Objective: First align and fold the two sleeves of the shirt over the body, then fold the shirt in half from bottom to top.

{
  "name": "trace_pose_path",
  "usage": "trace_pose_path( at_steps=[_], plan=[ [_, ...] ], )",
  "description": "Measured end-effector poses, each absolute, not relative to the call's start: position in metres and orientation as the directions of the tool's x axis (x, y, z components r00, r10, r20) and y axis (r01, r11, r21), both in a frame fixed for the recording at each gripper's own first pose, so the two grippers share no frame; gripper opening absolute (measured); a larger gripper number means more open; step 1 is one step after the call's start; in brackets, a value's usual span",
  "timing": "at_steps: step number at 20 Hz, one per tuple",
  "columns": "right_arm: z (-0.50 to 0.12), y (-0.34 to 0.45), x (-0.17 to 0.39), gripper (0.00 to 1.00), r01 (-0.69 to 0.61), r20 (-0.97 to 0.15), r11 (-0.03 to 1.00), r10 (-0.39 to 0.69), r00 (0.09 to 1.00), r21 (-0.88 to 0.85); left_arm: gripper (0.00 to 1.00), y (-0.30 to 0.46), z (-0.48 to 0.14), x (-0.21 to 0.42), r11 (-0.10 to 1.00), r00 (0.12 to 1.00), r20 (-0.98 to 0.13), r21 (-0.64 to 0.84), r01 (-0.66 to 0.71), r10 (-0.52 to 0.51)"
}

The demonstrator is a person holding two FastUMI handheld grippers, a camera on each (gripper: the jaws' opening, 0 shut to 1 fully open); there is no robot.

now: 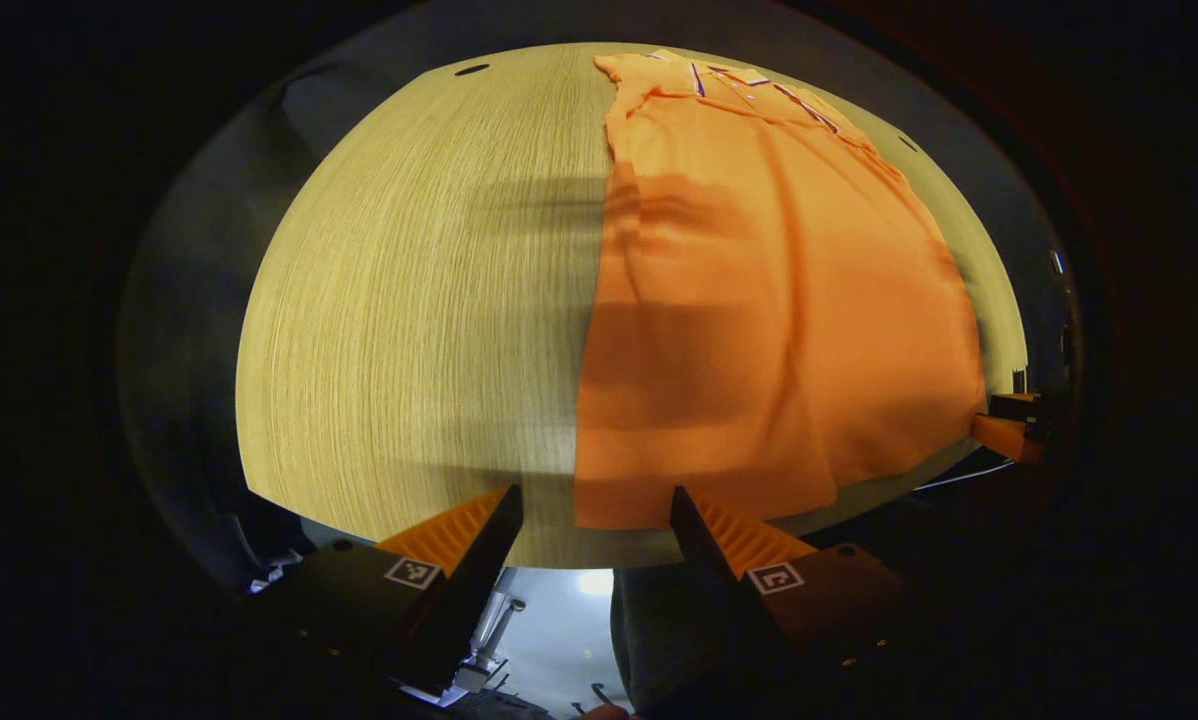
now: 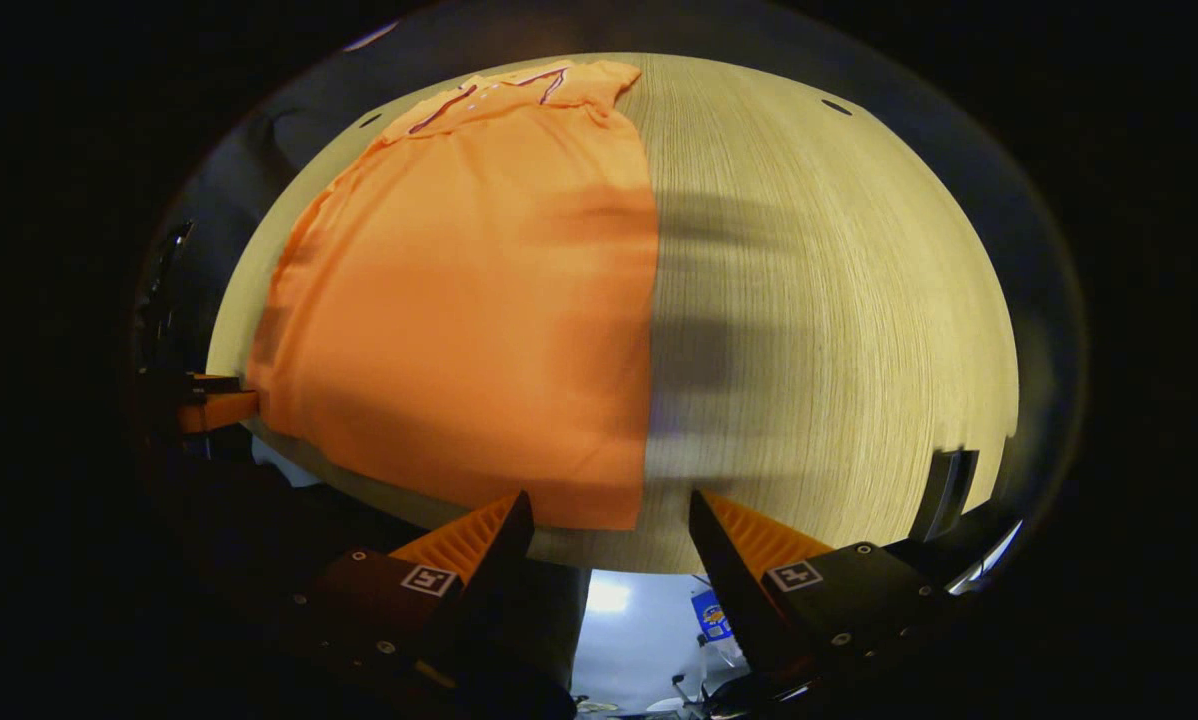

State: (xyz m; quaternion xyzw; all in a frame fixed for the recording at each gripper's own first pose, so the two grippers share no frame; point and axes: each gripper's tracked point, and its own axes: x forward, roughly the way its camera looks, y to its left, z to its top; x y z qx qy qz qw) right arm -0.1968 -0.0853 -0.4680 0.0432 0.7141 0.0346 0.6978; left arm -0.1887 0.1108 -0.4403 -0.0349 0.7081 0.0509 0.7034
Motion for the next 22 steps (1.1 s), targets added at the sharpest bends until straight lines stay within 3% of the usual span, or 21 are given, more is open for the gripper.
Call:
trace_pose_path(
  at_steps=[1, 2, 3, 5, 6, 7, 8, 10, 11, 12, 15, 22],
  plan=[
    [-0.469, -0.080, -0.198, 0.96, 0.024, -0.993, 0.994, 0.112, -0.031, 0.111, 0.95, 0.111, -0.439, -0.188, 0.992, -0.019, -1.000, 0.024, -0.125, 0.022],
    [-0.470, -0.076, -0.197, 0.84, 0.024, -0.993, 0.994, 0.104, -0.048, 0.103, 0.95, 0.110, -0.440, -0.188, 0.992, -0.040, -0.999, 0.026, -0.126, 0.022],
    [-0.472, -0.076, -0.197, 0.86, -0.006, -0.994, 0.997, 0.081, -0.068, 0.081, 0.95, 0.110, -0.439, -0.187, 0.991, -0.058, -0.998, 0.024, -0.131, 0.016],
    [-0.473, -0.076, -0.186, 0.70, -0.012, -0.997, 0.998, 0.054, -0.052, 0.055, 0.81, 0.108, -0.437, -0.179, 0.987, -0.053, -0.999, 0.014, -0.158, 0.006],
    [-0.475, -0.075, -0.183, 0.41, 0.026, -0.998, 0.998, 0.052, -0.047, 0.050, 0.57, 0.106, -0.440, -0.172, 0.985, -0.031, -1.000, 0.001, -0.170, -0.004],
    [-0.476, -0.074, -0.180, 0.36, 0.057, -0.997, 0.997, 0.059, -0.041, 0.057, 0.33, 0.104, -0.440, -0.170, 0.980, -0.017, -1.000, -0.007, -0.199, -0.010],
    [-0.476, -0.069, -0.180, 0.20, 0.070, -0.995, 0.994, 0.088, -0.046, 0.085, 0.08, 0.103, -0.440, -0.170, 0.979, -0.026, -0.999, -0.015, -0.202, -0.021],
    [-0.474, -0.046, -0.176, 0.20, 0.142, -0.971, 0.963, 0.236, -0.027, 0.230, 0.09, 0.102, -0.438, -0.165, 0.979, 0.000, -0.999, -0.039, -0.201, -0.039],
    [-0.478, -0.047, -0.170, 0.19, 0.239, -0.974, 0.945, 0.224, 0.020, 0.222, 0.09, 0.103, -0.438, -0.163, 0.975, 0.014, -0.999, -0.045, -0.218, -0.043],
    [-0.479, -0.047, -0.164, 0.03, 0.285, -0.971, 0.929, 0.236, 0.028, 0.234, 0.01, 0.103, -0.438, -0.160, 0.974, 0.010, -0.999, -0.049, -0.221, -0.048],
    [-0.477, -0.044, -0.156, 0.03, 0.317, -0.964, 0.911, 0.263, 0.043, 0.263, 0.01, 0.095, -0.430, -0.144, 0.971, 0.056, -0.995, -0.092, -0.222, -0.081],
    [-0.447, -0.046, -0.077, 0.04, 0.398, -0.910, 0.820, 0.344, 0.233, 0.412, 0.01, 0.093, -0.392, -0.056, 0.957, 0.239, -0.960, -0.200, -0.208, -0.148]
  ],
)
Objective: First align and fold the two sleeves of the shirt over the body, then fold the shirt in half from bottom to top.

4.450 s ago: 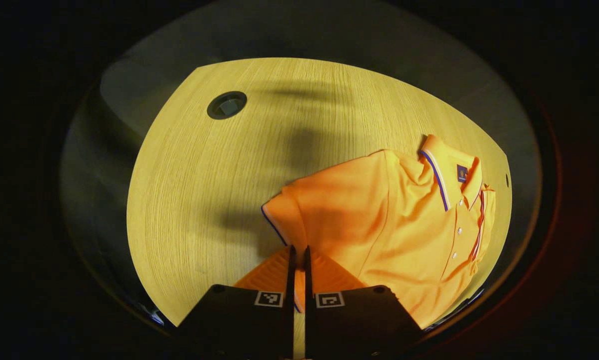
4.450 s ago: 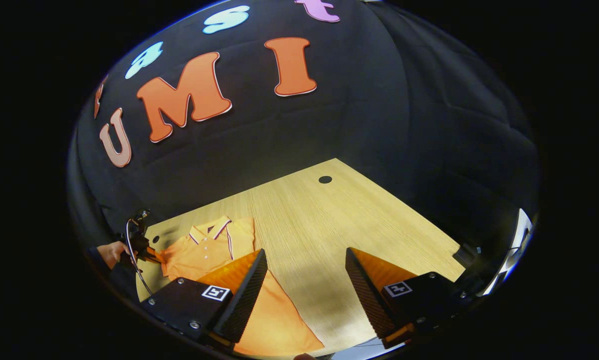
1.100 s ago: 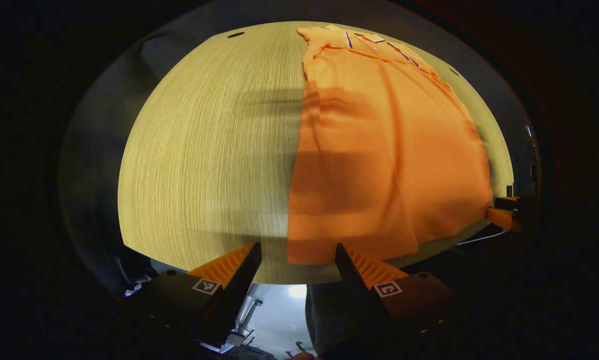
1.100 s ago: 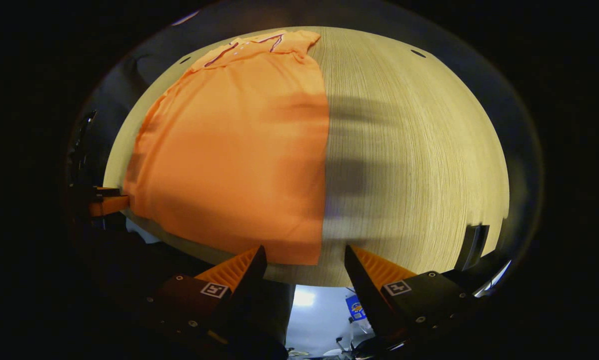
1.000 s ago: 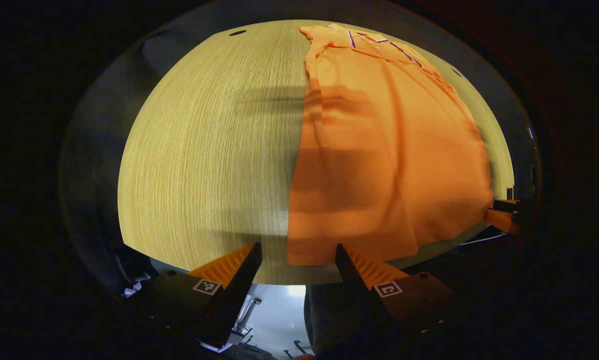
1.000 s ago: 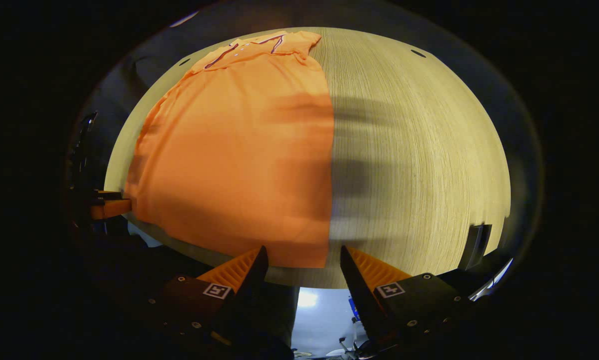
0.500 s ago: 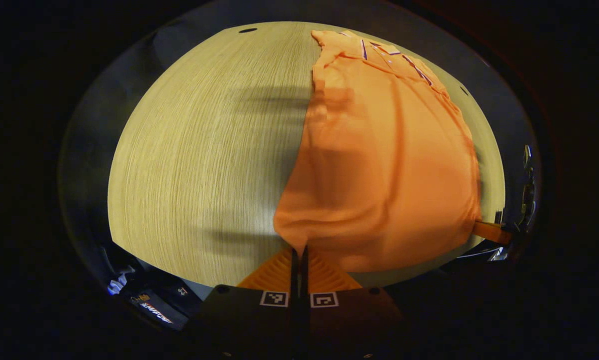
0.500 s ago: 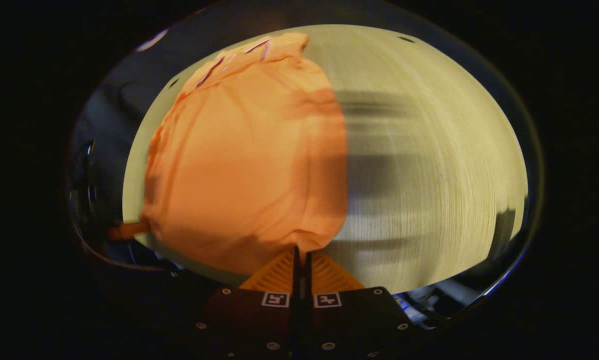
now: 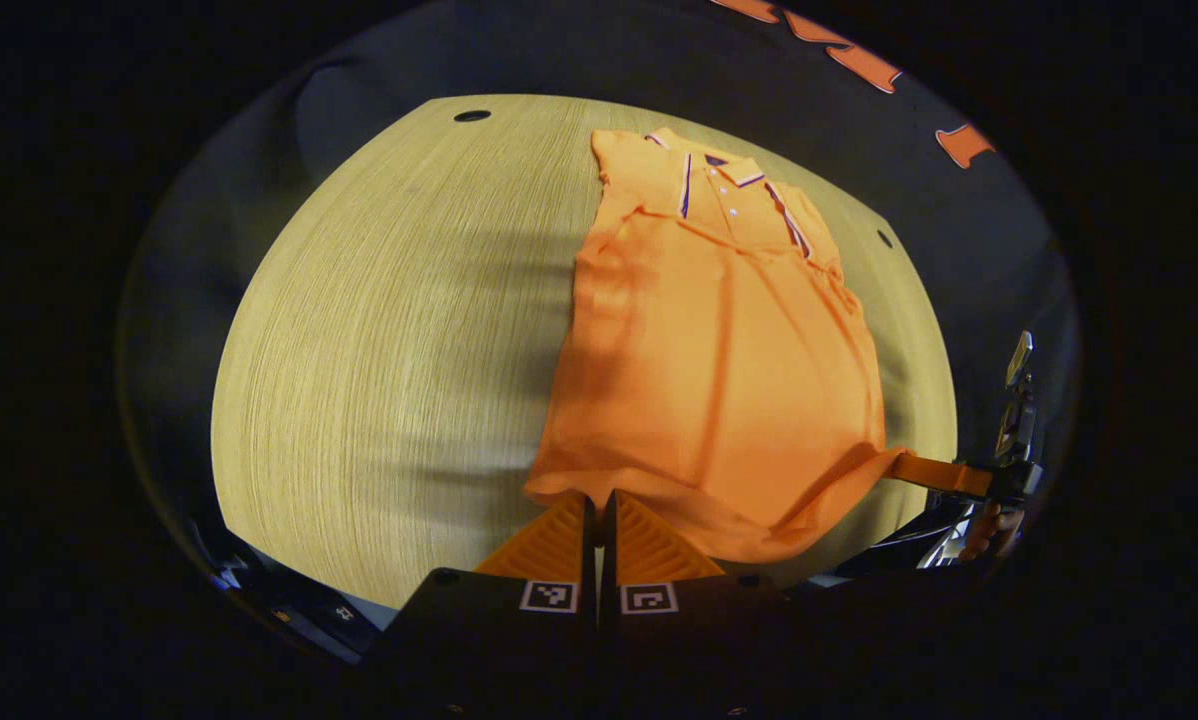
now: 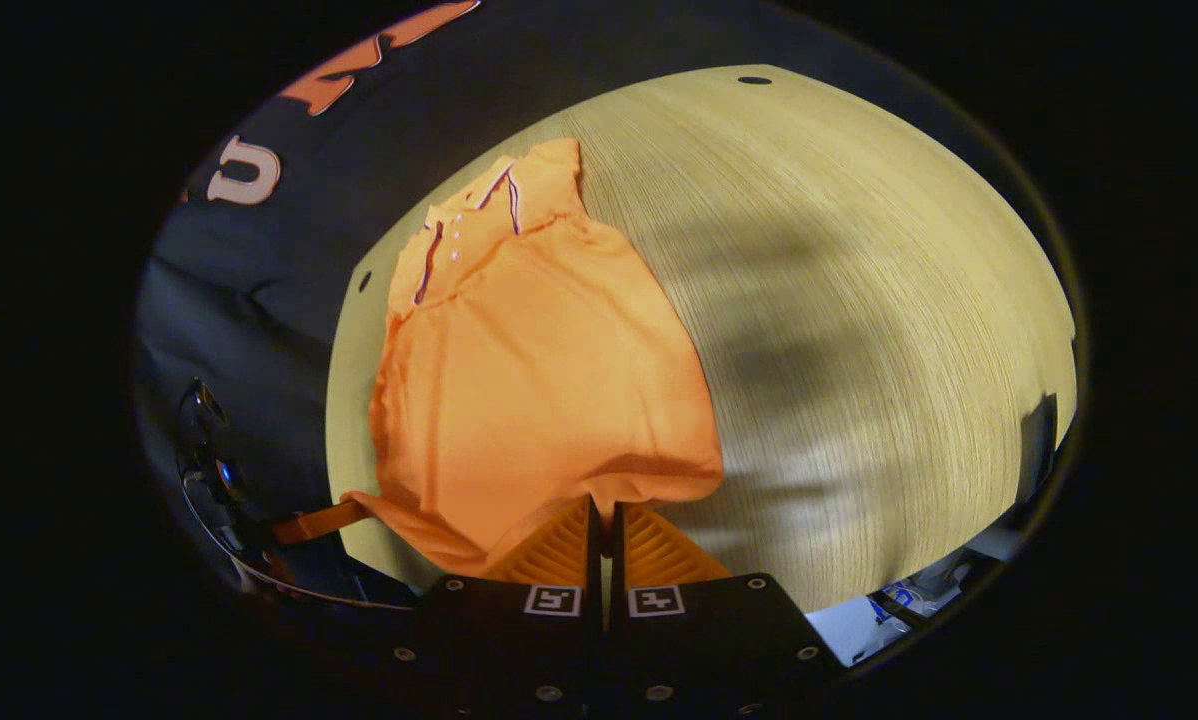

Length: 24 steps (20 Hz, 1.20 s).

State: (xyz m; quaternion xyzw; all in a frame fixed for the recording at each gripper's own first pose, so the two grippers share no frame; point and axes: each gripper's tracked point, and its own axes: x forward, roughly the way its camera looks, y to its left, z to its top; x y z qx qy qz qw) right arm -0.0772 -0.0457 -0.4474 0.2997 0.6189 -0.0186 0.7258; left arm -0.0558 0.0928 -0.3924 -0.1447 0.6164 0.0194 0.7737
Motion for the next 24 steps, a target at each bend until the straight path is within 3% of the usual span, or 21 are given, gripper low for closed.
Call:
trace_pose_path(
  at_steps=[5, 13, 20, 24],
  plan=[
    [-0.430, -0.056, -0.011, 0.03, 0.369, -0.875, 0.806, 0.348, 0.337, 0.463, 0.02, 0.107, -0.375, 0.010, 0.968, 0.337, -0.931, -0.198, -0.154, -0.137],
    [-0.422, -0.073, 0.076, 0.03, 0.377, -0.842, 0.778, 0.344, 0.415, 0.503, 0.01, 0.125, -0.359, 0.113, 0.966, 0.427, -0.893, -0.219, -0.136, -0.142],
    [-0.437, -0.087, 0.159, 0.03, 0.346, -0.840, 0.802, 0.322, 0.437, 0.488, 0.01, 0.146, -0.361, 0.217, 0.972, 0.485, -0.866, -0.201, -0.117, -0.121],
    [-0.458, -0.091, 0.206, 0.03, 0.343, -0.850, 0.813, 0.315, 0.421, 0.471, 0.01, 0.158, -0.387, 0.260, 0.978, 0.464, -0.882, -0.166, -0.127, -0.090]
  ],
)
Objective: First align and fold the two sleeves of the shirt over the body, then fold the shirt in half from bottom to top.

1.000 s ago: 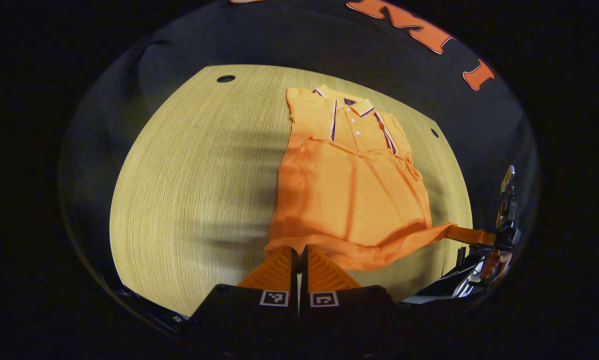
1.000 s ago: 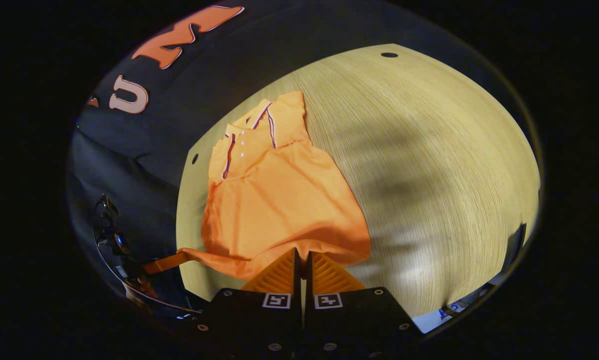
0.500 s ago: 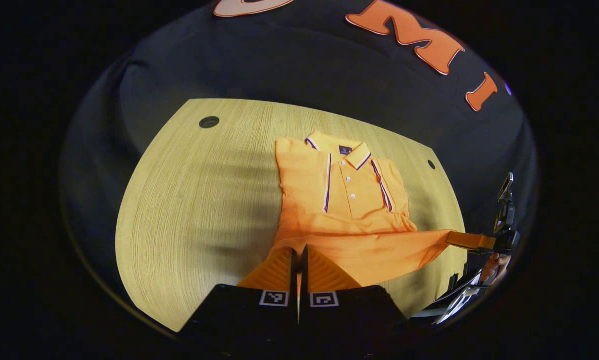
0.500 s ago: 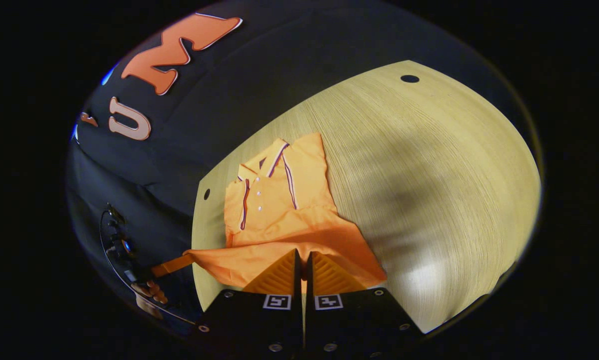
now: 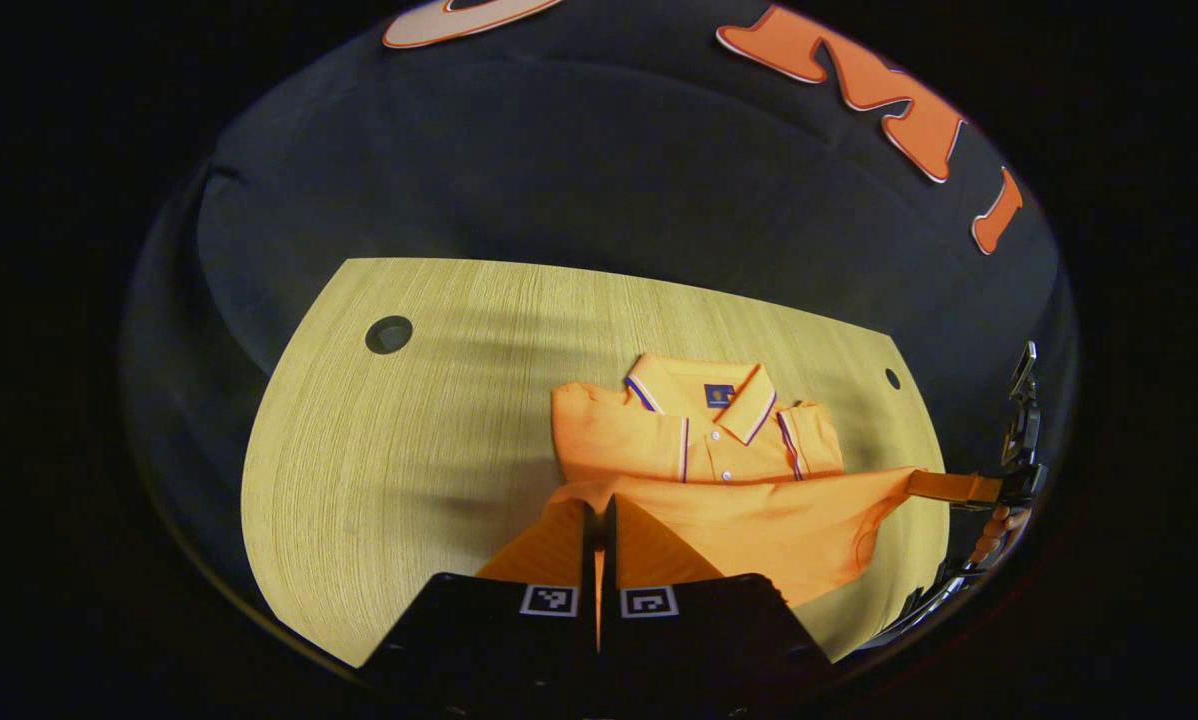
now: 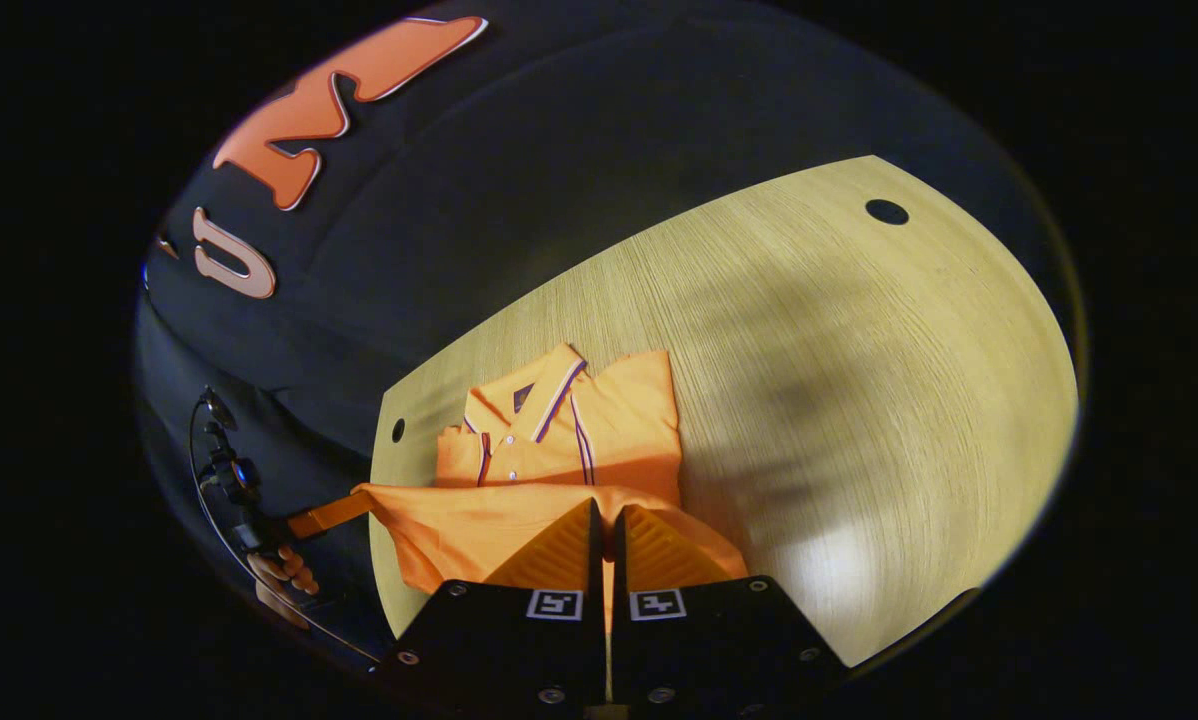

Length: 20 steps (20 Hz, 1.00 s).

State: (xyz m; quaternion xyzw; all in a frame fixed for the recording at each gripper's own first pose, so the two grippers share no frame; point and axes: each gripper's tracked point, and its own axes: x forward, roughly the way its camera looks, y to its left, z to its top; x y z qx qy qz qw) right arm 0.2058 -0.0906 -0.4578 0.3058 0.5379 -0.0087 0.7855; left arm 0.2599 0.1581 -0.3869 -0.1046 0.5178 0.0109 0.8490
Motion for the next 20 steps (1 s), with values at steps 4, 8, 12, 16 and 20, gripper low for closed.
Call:
trace_pose_path(
  at_steps=[4, 8, 12, 16, 20],
  plan=[
    [-0.473, -0.102, 0.255, 0.02, 0.382, -0.841, 0.782, 0.317, 0.438, 0.493, 0.01, 0.167, -0.396, 0.309, 0.983, 0.489, -0.870, -0.133, -0.123, -0.057],
    [-0.495, -0.112, 0.285, 0.03, 0.456, -0.832, 0.716, 0.329, 0.448, 0.529, 0.02, 0.181, -0.417, 0.340, 0.994, 0.493, -0.870, -0.044, -0.098, 0.011],
    [-0.506, -0.120, 0.300, 0.02, 0.509, -0.811, 0.643, 0.350, 0.469, 0.572, 0.01, 0.184, -0.440, 0.353, 0.997, 0.478, -0.875, 0.046, -0.067, 0.073],
    [-0.519, -0.117, 0.315, 0.02, 0.577, -0.805, 0.565, 0.352, 0.478, 0.589, 0.19, 0.192, -0.455, 0.360, 0.992, 0.484, -0.866, 0.094, -0.085, 0.123],
    [-0.513, -0.129, 0.340, 0.22, 0.570, -0.753, 0.503, 0.324, 0.572, 0.650, 0.57, 0.195, -0.426, 0.381, 0.991, 0.595, -0.794, 0.082, -0.103, 0.128]
  ],
)
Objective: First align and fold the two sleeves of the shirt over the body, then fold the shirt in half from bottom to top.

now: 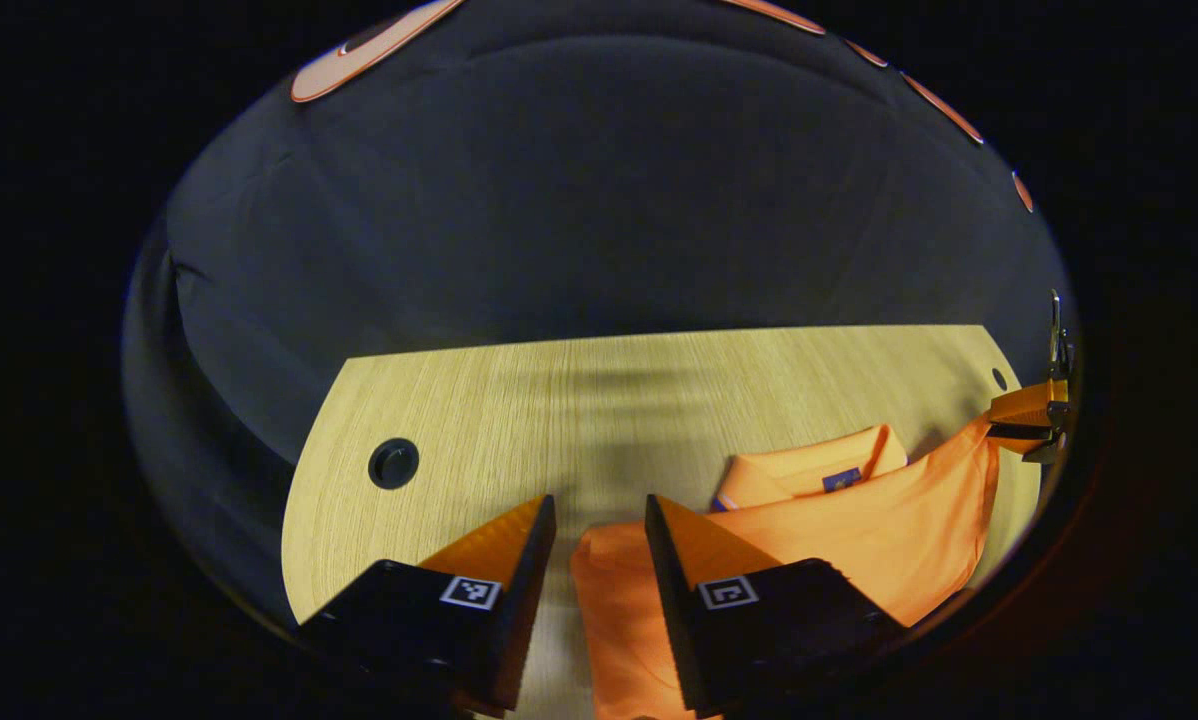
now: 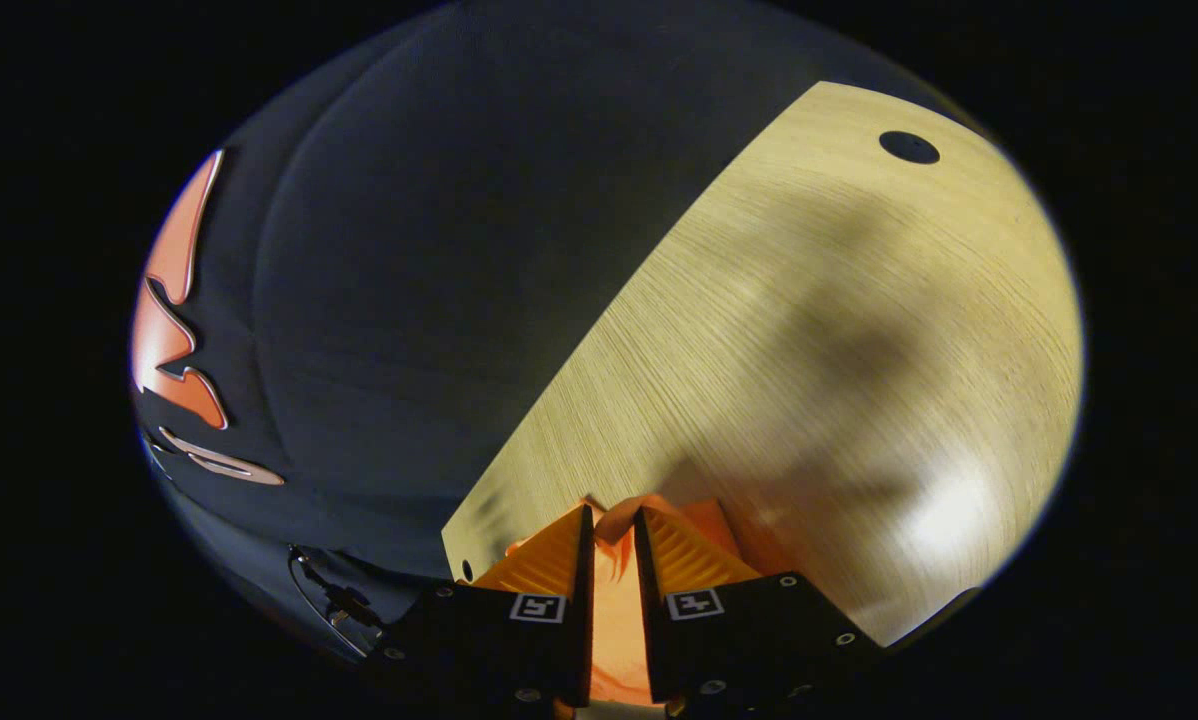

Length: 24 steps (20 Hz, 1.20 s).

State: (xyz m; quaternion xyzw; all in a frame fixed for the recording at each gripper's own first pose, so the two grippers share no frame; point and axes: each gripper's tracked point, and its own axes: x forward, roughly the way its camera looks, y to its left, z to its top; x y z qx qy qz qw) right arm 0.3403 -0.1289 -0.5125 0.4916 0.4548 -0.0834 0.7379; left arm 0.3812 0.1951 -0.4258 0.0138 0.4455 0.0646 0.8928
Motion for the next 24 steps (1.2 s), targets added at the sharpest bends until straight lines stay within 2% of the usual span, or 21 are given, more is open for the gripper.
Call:
trace_pose_path(
  at_steps=[1, 2, 4, 6, 7, 8, 9, 10, 11, 12, 14, 18, 24],
  plan=[
    [-0.510, -0.138, 0.345, 0.24, 0.564, -0.749, 0.509, 0.302, 0.590, 0.650, 0.63, 0.197, -0.417, 0.384, 0.991, 0.620, -0.774, 0.082, -0.108, 0.132],
    [-0.507, -0.147, 0.346, 0.31, 0.563, -0.747, 0.516, 0.275, 0.605, 0.646, 0.69, 0.201, -0.406, 0.388, 0.989, 0.642, -0.753, 0.090, -0.117, 0.144],
    [-0.500, -0.163, 0.348, 0.36, 0.561, -0.746, 0.532, 0.233, 0.624, 0.635, 0.82, 0.208, -0.390, 0.388, 0.983, 0.663, -0.727, 0.111, -0.144, 0.179],
    [-0.490, -0.166, 0.343, 0.41, 0.539, -0.749, 0.577, 0.212, 0.627, 0.614, 0.84, 0.210, -0.378, 0.380, 0.979, 0.671, -0.716, 0.101, -0.176, 0.194],
    [-0.484, -0.169, 0.339, 0.29, 0.514, -0.748, 0.614, 0.199, 0.634, 0.599, 0.87, 0.212, -0.369, 0.379, 0.976, 0.684, -0.702, 0.080, -0.201, 0.199],
    [-0.476, -0.171, 0.333, 0.46, 0.485, -0.744, 0.655, 0.181, 0.643, 0.579, 0.89, 0.214, -0.361, 0.377, 0.973, 0.699, -0.687, 0.055, -0.222, 0.198],
    [-0.468, -0.171, 0.327, 0.39, 0.452, -0.738, 0.697, 0.167, 0.654, 0.557, 0.91, 0.215, -0.353, 0.372, 0.970, 0.710, -0.675, 0.036, -0.239, 0.199],
    [-0.456, -0.170, 0.321, 0.60, 0.414, -0.731, 0.740, 0.151, 0.666, 0.530, 0.96, 0.216, -0.341, 0.371, 0.967, 0.725, -0.659, 0.012, -0.255, 0.200],
    [-0.446, -0.172, 0.315, 0.68, 0.382, -0.724, 0.781, 0.126, 0.678, 0.493, 0.98, 0.214, -0.327, 0.366, 0.963, 0.741, -0.643, -0.020, -0.268, 0.193],
    [-0.434, -0.172, 0.309, 0.80, 0.355, -0.715, 0.816, 0.099, 0.692, 0.456, 0.98, 0.217, -0.311, 0.363, 0.958, 0.757, -0.624, -0.044, -0.283, 0.195],
    [-0.407, -0.175, 0.298, 0.89, 0.308, -0.681, 0.867, 0.048, 0.731, 0.392, 0.99, 0.226, -0.278, 0.353, 0.953, 0.786, -0.583, -0.064, -0.295, 0.204],
    [-0.347, -0.183, 0.270, 0.94, 0.249, -0.592, 0.932, -0.049, 0.805, 0.262, 0.99, 0.236, -0.209, 0.335, 0.949, 0.857, -0.476, -0.125, -0.290, 0.199],
    [-0.262, -0.167, 0.215, 0.97, 0.203, -0.412, 0.966, -0.123, 0.903, 0.157, 0.98, 0.194, -0.137, 0.265, 0.976, 0.943, -0.280, -0.072, -0.208, 0.180]
  ],
)
